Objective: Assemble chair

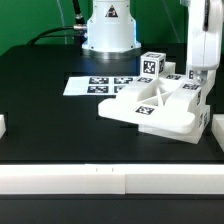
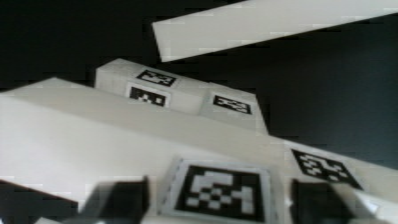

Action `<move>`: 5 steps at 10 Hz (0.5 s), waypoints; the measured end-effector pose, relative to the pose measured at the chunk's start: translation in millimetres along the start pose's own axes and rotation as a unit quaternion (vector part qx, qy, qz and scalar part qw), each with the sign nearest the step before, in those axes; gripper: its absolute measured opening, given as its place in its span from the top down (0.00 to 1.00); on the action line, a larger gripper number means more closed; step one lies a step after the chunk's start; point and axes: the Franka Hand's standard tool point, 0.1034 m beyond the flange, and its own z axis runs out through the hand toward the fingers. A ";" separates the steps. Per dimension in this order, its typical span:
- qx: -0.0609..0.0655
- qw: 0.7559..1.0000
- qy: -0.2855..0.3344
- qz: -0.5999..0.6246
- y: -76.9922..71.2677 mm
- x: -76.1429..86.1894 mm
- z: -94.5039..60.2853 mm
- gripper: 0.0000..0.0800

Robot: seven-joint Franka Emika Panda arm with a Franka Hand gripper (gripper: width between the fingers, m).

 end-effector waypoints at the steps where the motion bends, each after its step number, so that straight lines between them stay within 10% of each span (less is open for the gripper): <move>1: -0.005 1.000 0.000 -0.025 0.7 1.9 -0.3 0.28; 5: -0.006 0.985 0.000 -0.170 0.0 2.7 -0.7 0.19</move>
Offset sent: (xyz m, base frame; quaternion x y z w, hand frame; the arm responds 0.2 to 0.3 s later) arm 0.0000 0.0000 0.0000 0.0000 0.0000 -0.1296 0.9916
